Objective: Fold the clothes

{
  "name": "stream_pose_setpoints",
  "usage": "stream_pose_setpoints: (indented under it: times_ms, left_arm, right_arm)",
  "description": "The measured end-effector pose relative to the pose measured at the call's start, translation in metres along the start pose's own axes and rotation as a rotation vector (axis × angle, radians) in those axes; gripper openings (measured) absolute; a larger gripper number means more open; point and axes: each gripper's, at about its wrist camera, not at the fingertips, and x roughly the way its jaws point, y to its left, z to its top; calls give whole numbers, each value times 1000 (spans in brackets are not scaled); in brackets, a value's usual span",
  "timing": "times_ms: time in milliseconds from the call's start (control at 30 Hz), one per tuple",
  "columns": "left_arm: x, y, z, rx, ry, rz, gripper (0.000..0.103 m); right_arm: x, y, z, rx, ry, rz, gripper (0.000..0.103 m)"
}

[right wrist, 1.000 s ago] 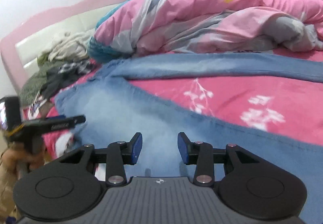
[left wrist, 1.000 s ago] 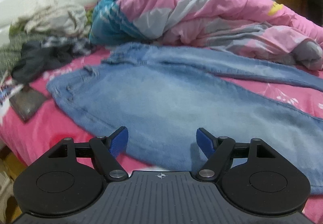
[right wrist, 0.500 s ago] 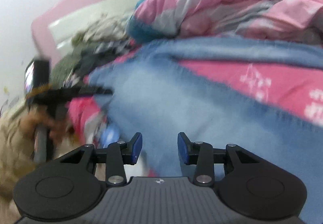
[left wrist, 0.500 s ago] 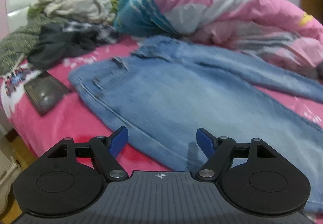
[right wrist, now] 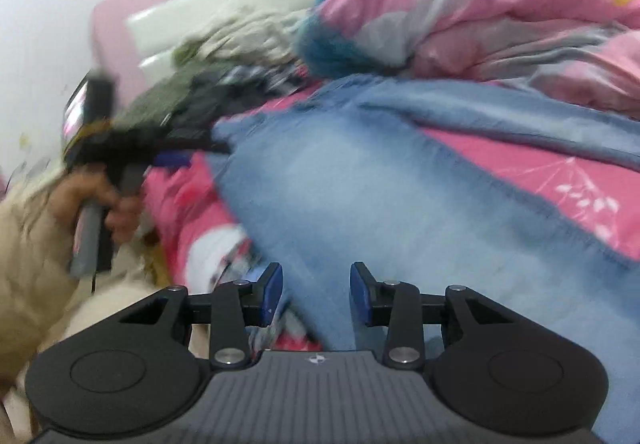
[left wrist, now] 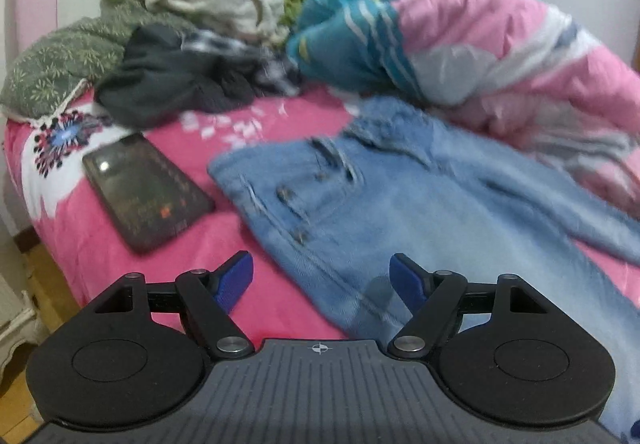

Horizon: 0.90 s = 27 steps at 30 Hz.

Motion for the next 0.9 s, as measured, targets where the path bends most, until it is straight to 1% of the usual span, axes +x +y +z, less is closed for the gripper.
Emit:
stream_pose_setpoints:
  times_ms: [100,133,200,233,300,333,400,467,533,567,600,633,700,733,767,833,867,900]
  left_arm:
    - [8,9,4,-16,-41,-10,73]
    - [13,13,1,-23,-28,6,73]
    - [23,22,-4,-38,8,46,70]
    - [23,27,-6,-52,8,36,70]
    - [15,33,-8,-65,-17,27,69]
    - [10,31,-7,-48,-36,35,69]
    - [2,24,-4,21,-93,50,69]
    - [0,16,1,80,-128,30,69]
    - [6,11,4,96,-121,-9,69]
    - [11,9,6,100,-111,-30,69]
    - [15,11,4,89,-95,-29,69]
    - [19,13,2,75,-79,-24,66]
    - [28,18,-2,49,-45,-15,65]
    - [32,21,-4,35,-29,-10,64]
    - [31,25,-5,6,-26,-15,60]
    - [26,30,-2,-31,-45,-12,59]
    - [25,29,1,-30,-59,-18,58]
    - [25,27,4,-26,-74,-25,58]
  right_arm:
    - [9,-8,10,69,-21,-15,39]
    - [15,-8,8,75,-6,-9,39]
    - [30,-2,-3,98,63,32,39]
    - [30,3,-10,99,60,57,39]
    - [25,13,-10,60,47,104,39]
    - [22,15,-7,59,36,120,39]
    - [21,12,4,91,7,162,38]
    - [26,13,14,104,-24,129,38]
    - [34,15,19,100,-30,77,37]
    - [44,16,18,106,-15,72,37]
    - [55,18,12,122,16,75,32]
    - [63,20,6,133,39,82,32]
    - [63,34,-4,113,29,121,32]
    - [59,41,-5,83,30,160,32]
    - [55,45,-4,64,31,189,28]
    - [52,46,3,34,8,177,27]
    - [51,45,7,25,-4,168,27]
    - [53,39,11,43,-16,140,27]
